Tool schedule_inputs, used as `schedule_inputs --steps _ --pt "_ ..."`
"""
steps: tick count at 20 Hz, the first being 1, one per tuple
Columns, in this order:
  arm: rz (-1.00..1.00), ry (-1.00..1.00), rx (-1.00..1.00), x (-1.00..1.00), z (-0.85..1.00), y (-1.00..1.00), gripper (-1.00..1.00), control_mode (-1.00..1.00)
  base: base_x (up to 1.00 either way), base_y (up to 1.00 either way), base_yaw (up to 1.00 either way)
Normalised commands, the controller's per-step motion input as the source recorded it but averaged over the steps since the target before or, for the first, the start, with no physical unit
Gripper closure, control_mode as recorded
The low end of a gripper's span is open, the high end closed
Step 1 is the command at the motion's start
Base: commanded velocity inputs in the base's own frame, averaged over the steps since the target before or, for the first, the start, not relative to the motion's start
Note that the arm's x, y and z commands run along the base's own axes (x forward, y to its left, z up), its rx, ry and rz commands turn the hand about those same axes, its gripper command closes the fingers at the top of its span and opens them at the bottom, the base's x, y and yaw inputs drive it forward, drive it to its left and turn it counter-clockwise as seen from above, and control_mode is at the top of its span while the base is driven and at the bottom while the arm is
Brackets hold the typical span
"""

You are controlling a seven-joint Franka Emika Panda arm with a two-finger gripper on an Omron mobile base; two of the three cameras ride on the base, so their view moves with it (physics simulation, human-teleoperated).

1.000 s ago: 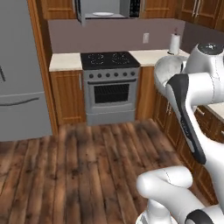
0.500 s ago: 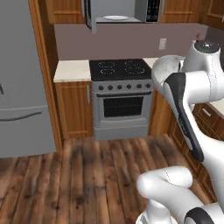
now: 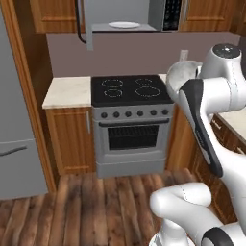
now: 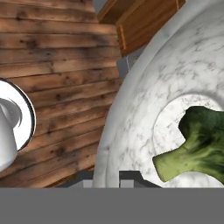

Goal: Pick the broccoli from the sink and place it in the bowl. Then pick the bowl and place it in the microwave. Then close the microwave door and press the start button.

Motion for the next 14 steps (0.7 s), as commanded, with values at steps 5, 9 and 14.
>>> schedule_inputs --steps 5,9,14 --pt "0.0 0.0 0.0 0.0 0.0 0.0 1.0 1.0 1.0 -0.23 0.0" --pt "0.0 0.0 0.0 0.0 0.0 0.0 1.0 1.0 0.99 -0.01 0.0" --pt "0.0 0.0 0.0 0.0 0.0 0.0 1.0 1.0 0.93 0.0 0.0"
